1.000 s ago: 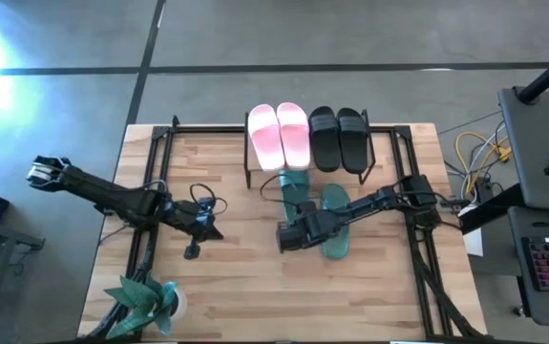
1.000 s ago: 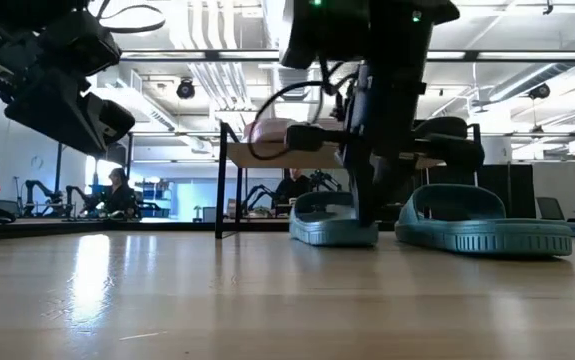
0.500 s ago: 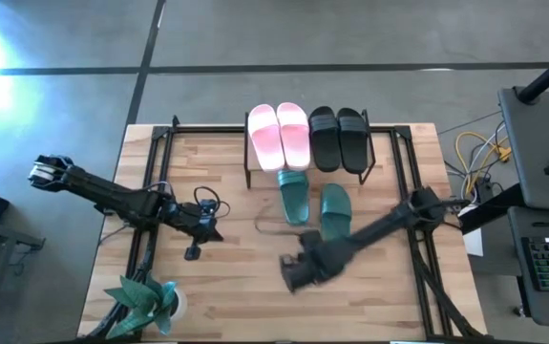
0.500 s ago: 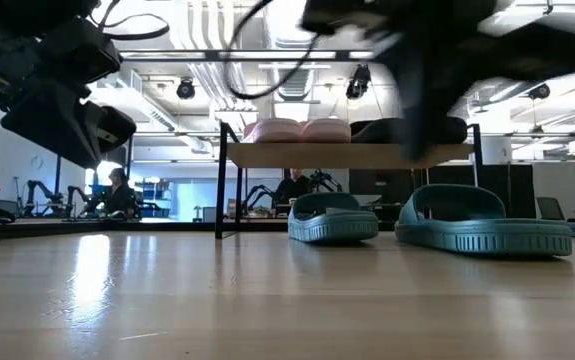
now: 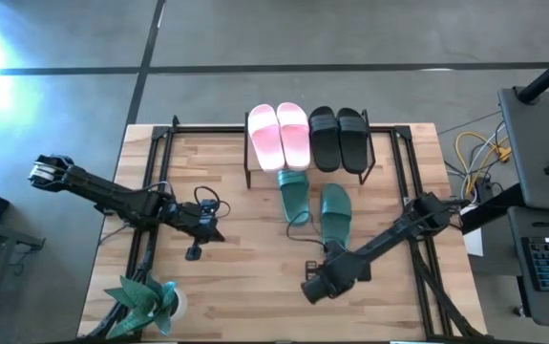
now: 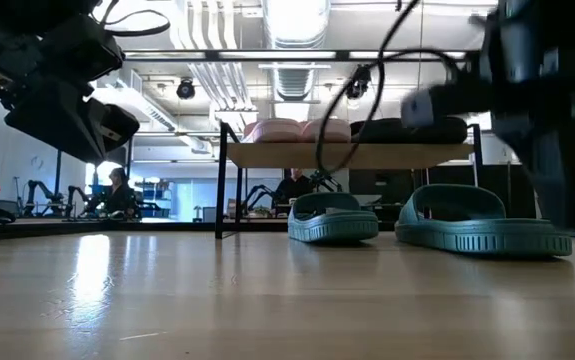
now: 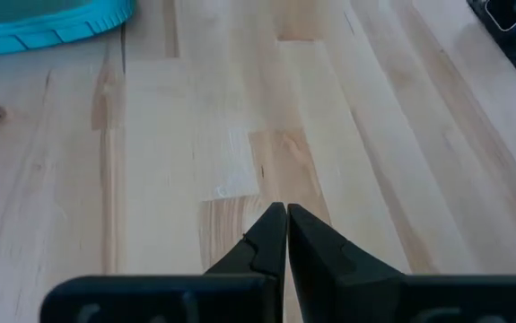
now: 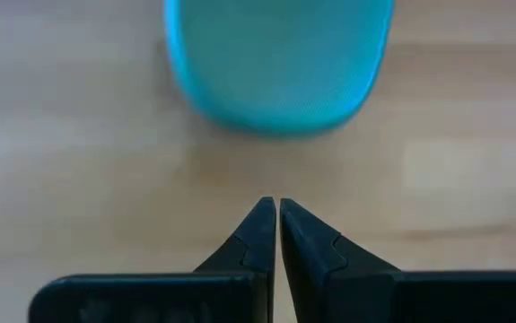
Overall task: Pick and place slides into the shelf
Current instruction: Put the right green slipper under the shelf, then adjust the green slippers under the shelf
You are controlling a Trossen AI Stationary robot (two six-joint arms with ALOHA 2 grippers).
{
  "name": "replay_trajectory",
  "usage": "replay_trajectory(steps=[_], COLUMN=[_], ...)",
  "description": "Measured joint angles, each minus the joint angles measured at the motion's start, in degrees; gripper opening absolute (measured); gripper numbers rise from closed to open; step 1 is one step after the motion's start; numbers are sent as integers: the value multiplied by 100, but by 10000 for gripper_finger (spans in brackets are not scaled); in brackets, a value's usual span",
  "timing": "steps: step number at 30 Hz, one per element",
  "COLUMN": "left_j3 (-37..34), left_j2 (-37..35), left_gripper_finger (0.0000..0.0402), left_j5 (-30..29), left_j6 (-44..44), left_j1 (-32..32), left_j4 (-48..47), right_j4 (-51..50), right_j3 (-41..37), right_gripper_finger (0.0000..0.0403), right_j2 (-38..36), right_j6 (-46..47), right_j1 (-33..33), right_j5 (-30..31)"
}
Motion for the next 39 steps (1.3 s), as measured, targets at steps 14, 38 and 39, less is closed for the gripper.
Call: replay_trajectory(steps=[14, 38, 39], left_j3=[7, 13, 13], left_j2=[21, 22, 22], left_gripper_finger=[0, 0, 0], left_j5=[0, -2, -2], left_j6=[-61, -214, -212], left_j1=[0, 0, 0], left_j4=[-41, -41, -41], right_j4=[121, 347, 729], right_j3=[-972, -287, -274], right_gripper_finger=[12, 12, 12], right_j2=[-171, -233, -235], right_j6=[-1020, -2715, -2759], right_j1=[-843, -1677, -1584], right_j5=[755, 1971, 1808])
